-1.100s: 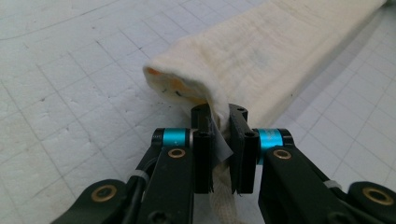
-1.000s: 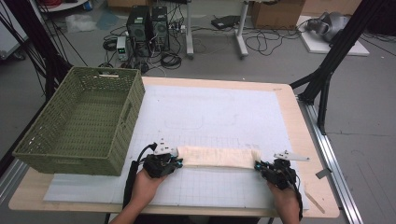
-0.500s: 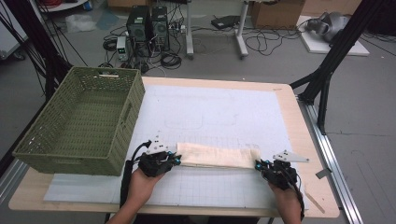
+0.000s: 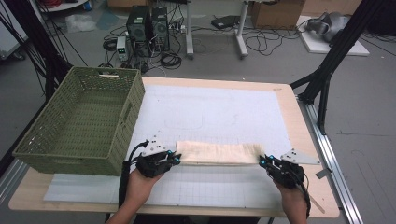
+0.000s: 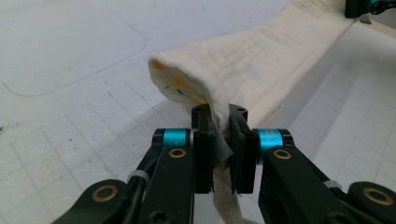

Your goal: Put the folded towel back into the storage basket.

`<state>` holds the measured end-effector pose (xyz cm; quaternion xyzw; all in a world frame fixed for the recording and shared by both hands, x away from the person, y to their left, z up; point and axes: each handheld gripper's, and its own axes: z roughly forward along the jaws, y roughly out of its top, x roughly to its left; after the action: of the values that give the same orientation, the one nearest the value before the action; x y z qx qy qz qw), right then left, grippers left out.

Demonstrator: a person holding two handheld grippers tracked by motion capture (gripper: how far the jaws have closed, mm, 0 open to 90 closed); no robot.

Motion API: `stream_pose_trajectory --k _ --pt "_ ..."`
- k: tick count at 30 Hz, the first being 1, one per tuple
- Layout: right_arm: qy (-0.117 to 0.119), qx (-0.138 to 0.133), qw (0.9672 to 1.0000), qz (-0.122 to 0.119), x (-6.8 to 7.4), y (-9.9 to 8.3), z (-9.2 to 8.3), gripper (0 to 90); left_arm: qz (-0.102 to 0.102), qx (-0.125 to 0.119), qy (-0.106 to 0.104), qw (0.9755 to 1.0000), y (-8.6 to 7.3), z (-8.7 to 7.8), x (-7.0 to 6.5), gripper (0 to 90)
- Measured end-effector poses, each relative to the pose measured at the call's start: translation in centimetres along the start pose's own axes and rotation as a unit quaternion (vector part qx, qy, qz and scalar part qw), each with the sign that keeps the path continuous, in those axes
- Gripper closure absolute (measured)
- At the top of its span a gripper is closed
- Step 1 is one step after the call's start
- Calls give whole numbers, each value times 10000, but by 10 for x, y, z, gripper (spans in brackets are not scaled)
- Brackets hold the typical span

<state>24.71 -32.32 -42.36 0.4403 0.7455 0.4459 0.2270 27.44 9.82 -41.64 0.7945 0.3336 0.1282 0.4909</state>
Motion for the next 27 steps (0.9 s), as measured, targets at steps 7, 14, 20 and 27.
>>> stream_pose_trajectory --k 7,14,20,27 --pt "25 -186 9997 -148 0 2 -4 830 131 -221 -18 9997 3 -6 -2 815" --pt "54 -422 9989 -205 -1 8 -11 830 273 -592 -94 9978 4 -14 -4 815" --pt "143 -674 9975 -152 -3 14 -17 830 304 -908 -142 9953 5 -19 -3 815" --pt "231 -763 9965 -259 -5 26 -14 830 286 -915 -41 9954 6 -29 -6 816"
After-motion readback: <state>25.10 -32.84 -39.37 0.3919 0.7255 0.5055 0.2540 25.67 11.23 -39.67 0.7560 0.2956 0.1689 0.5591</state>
